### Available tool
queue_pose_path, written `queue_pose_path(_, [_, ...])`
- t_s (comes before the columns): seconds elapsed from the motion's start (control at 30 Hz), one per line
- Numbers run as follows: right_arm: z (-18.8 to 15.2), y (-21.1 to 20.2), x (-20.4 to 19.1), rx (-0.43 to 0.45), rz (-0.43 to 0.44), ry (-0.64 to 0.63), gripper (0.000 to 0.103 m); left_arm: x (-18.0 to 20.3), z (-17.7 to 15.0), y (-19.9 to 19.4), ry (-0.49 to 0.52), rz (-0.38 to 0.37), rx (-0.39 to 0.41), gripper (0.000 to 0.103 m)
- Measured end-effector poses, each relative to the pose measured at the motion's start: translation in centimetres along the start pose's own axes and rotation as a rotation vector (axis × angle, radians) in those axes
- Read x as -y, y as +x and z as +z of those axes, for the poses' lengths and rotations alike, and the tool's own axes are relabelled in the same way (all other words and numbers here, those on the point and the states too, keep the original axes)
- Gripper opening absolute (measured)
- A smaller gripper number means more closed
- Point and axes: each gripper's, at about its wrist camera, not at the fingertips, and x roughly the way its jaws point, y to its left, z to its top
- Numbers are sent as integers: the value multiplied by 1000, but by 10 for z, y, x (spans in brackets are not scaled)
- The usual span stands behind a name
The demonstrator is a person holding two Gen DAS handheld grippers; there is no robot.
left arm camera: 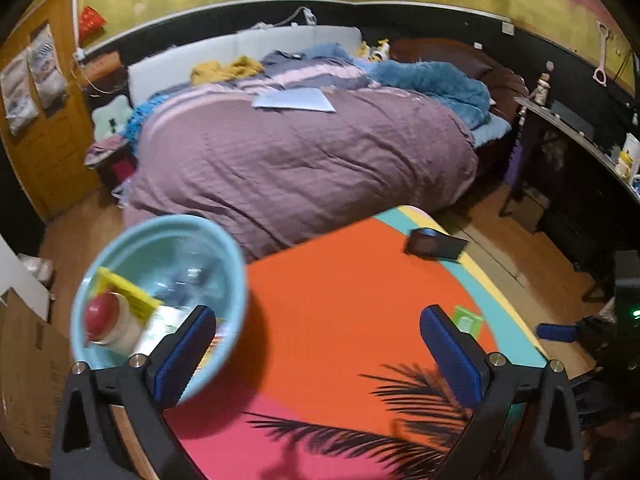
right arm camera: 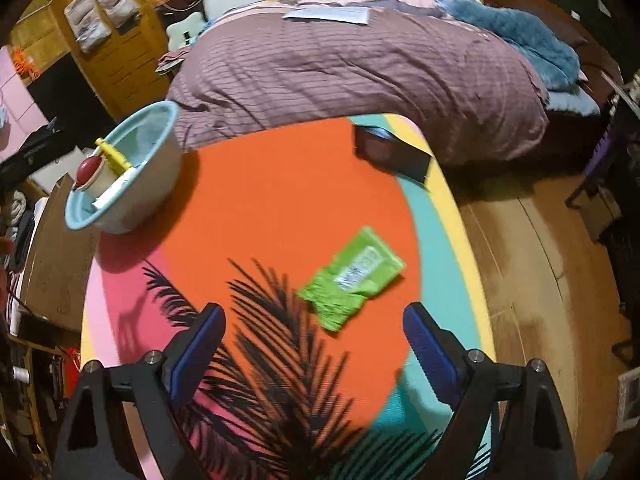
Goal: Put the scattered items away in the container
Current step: 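Move left tool toward black card while right tool approaches green tea packet, then grasp black card with left tool while right tool grasps green tea packet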
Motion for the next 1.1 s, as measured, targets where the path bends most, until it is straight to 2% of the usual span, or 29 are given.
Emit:
queue_pose_path(0.2, [3, 34, 20, 3, 1, 72, 93, 32, 11, 36, 2, -61, 0, 103])
queue_pose_path(0.3, [3, 52, 23, 2, -45, 140, 93, 43, 20, 57, 23, -91, 0, 103])
queue_pose_path(0.4, [1, 65, 18, 28, -113, 141, 93, 51, 29, 74, 76, -84, 14, 103])
queue_pose_path(0.63, [-1, 87, 18, 29, -114, 212, 93, 49, 43, 106, 58, -92, 11, 103])
queue_pose_path(0.73, [2, 93, 10, 27, -173, 165, 93, 55, 49, 120, 109, -109, 22, 103])
queue_pose_path(0.77, [3, 96, 7, 24, -184, 150, 91, 58, 51, 124, 133, -116, 24, 103])
queue_pose_path(0.8, [3, 99, 5, 20, -191, 137, 85, 61, 54, 129, 157, -122, 28, 103])
queue_pose_path(0.83, [3, 102, 4, 13, -191, 127, 76, 64, 56, 133, 180, -126, 32, 103])
queue_pose_path(0.87, [2, 106, 4, 6, -184, 120, 72, 67, 58, 136, 202, -128, 36, 103])
queue_pose_path(0.9, [1, 110, 3, -6, -176, 115, 61, 71, 59, 138, 227, -122, 41, 103])
queue_pose_path(1.0, [-2, 117, 6, -25, -163, 109, 58, 83, 60, 142, 311, -102, 56, 103])
queue_pose_path(1.1, [-2, 116, 11, -24, -138, 117, 57, 91, 62, 146, 338, -141, 55, 103])
